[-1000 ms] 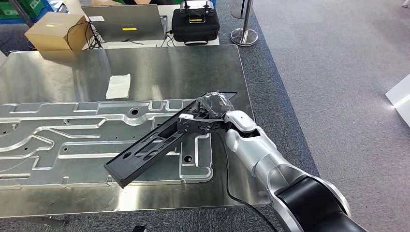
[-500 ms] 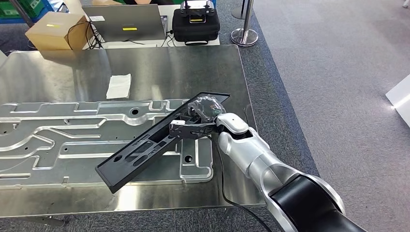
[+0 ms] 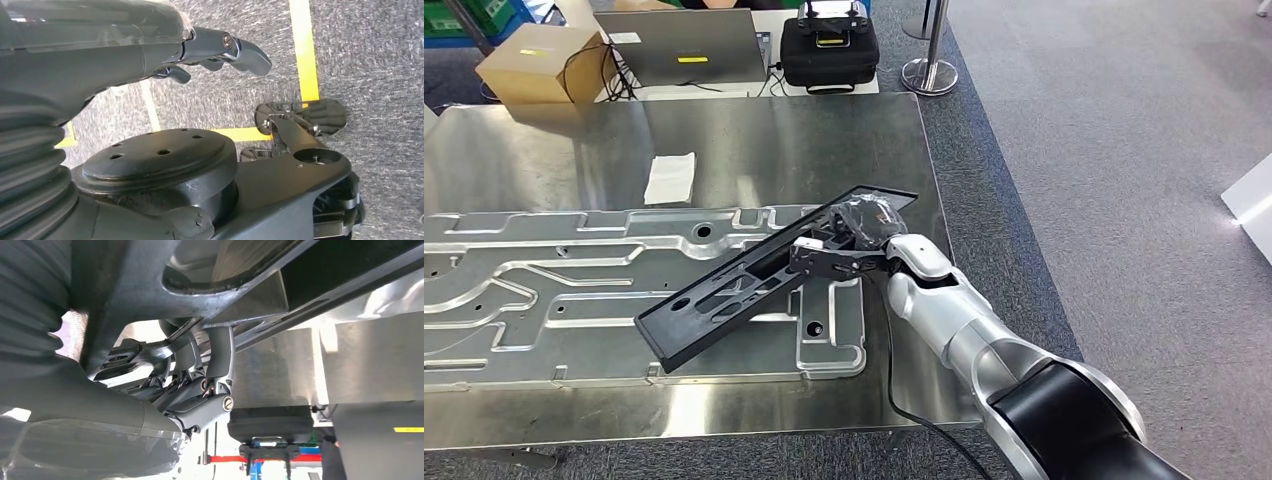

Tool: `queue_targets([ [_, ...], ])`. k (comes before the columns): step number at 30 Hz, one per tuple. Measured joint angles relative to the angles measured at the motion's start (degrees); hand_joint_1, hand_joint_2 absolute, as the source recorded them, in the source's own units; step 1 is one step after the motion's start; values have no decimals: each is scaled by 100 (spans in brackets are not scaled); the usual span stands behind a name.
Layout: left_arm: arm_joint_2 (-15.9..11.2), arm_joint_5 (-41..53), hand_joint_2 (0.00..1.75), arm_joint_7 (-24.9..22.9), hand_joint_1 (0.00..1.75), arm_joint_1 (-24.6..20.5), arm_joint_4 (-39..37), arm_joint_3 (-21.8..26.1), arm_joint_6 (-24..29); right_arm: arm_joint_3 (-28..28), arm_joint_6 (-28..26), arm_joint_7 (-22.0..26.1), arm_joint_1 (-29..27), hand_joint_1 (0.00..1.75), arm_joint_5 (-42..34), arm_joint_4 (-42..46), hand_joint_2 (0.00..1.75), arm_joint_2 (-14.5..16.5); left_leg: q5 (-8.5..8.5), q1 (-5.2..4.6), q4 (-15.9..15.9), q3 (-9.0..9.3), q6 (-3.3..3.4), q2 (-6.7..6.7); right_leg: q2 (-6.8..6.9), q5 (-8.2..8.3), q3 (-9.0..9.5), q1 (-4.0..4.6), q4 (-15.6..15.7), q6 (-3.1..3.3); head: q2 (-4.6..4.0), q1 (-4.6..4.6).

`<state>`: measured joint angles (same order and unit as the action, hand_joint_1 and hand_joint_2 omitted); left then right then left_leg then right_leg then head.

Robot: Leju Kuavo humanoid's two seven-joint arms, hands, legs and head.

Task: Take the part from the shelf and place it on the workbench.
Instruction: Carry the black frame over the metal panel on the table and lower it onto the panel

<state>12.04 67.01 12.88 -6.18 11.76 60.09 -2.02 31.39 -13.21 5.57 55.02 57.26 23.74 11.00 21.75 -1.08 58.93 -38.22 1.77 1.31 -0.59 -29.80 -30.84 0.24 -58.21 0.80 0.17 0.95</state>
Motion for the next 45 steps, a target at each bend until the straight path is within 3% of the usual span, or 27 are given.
queue_targets([
  [1, -3, 40, 175, 15, 0, -2, 0, -9, -1, -1, -5, 7, -6, 175, -22, 0, 175, -25, 0, 0, 0, 0, 0, 0, 0, 0, 0, 0, 1, 0, 0, 0],
  [5, -22, 112, 175, 36, 0, -1, 0, -45, -50, -7, -24, 51, -40, 0, -93, 0, 175, -125, 0, 0, 0, 0, 0, 0, 0, 0, 1, 0, 1, 0, 1, 0],
  [30, -100, 257, 175, 414, 0, 134, 0, -202, -286, -180, -172, 189, -422, 0, -483, 51, 175, -774, 3, 0, 0, 11, 3, 0, 0, 0, 16, 0, 7, 0, 1, 0],
  [34, -114, 120, 0, 621, 0, 163, 0, -195, -486, -282, -193, 378, -489, 0, -739, 137, 175, -819, 3, 0, 0, 13, 4, 0, 1, 0, 16, 0, 8, 0, 0, 0],
  [45, -131, -12, 0, 651, 0, 191, 0, -107, -580, -841, -343, 797, -1000, 0, -1568, 940, 175, -956, 18, -5, 5, 18, 14, 1, 1, -2, 27, -5, 16, -5, 1, -1],
])
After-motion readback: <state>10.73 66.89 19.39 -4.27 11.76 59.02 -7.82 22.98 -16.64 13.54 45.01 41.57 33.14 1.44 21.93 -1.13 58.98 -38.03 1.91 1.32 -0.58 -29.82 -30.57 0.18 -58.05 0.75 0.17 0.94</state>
